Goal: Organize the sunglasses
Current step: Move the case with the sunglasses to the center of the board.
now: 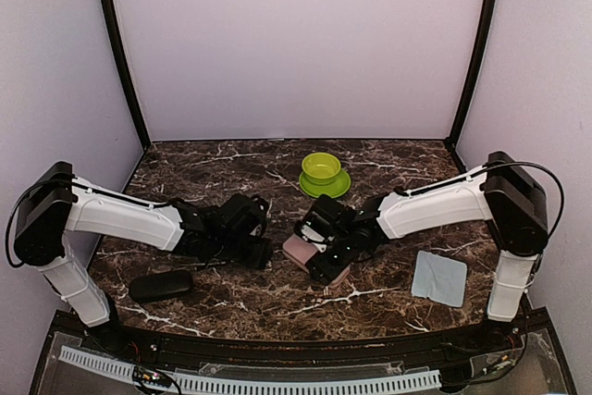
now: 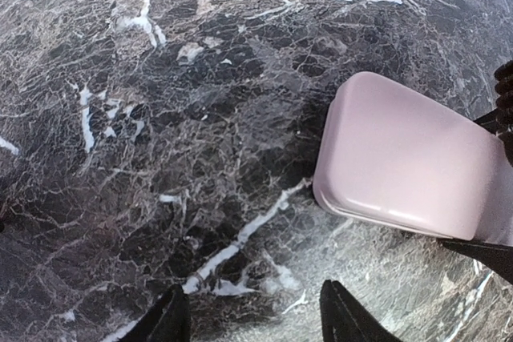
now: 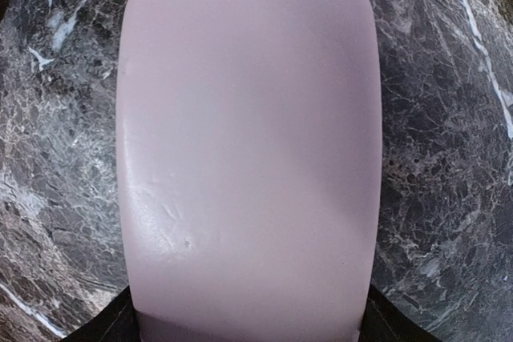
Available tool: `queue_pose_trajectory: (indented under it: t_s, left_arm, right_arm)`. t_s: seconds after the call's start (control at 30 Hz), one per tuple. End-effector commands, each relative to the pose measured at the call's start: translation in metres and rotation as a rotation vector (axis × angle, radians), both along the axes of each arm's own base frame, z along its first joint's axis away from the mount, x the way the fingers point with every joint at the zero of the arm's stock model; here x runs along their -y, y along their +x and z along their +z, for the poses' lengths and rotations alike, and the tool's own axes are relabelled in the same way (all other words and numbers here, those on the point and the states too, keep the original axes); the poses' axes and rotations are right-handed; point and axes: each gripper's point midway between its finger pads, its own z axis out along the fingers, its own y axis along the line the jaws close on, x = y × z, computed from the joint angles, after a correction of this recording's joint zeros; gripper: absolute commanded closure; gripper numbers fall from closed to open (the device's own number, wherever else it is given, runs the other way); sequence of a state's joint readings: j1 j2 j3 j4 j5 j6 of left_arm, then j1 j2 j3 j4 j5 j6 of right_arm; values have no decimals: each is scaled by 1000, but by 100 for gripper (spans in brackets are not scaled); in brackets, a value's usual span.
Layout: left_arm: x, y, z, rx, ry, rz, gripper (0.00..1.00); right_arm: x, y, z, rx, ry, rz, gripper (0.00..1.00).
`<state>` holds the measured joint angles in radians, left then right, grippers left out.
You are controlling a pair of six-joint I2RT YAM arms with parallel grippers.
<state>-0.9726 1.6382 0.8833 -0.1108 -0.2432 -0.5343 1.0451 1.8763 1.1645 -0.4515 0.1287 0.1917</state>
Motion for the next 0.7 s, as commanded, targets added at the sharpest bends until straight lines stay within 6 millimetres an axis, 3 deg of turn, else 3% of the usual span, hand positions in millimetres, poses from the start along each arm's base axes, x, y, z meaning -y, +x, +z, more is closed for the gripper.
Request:
queue_pose_trajectory:
  t_s: [0.0, 0.17, 0.4, 0.5, 0.67]
  left_arm:
    - [2, 6, 9, 11, -9, -6, 43]
    - [0, 11, 14, 18, -18, -2, 43]
    - [-8, 21, 24, 13, -55, 9, 42]
    - [-14, 26, 29, 10, -79, 24, 42]
    - [-21, 30, 35, 22, -83, 39, 42]
  right_arm:
    - [11, 22, 10, 60, -40, 2, 35]
    - [19, 55, 26, 99, -36, 59, 42]
    - [19, 93, 40, 130, 16, 217, 39]
    - [24, 110, 37, 110, 37, 249, 38]
    - [27, 120, 23, 53, 41, 315, 35]
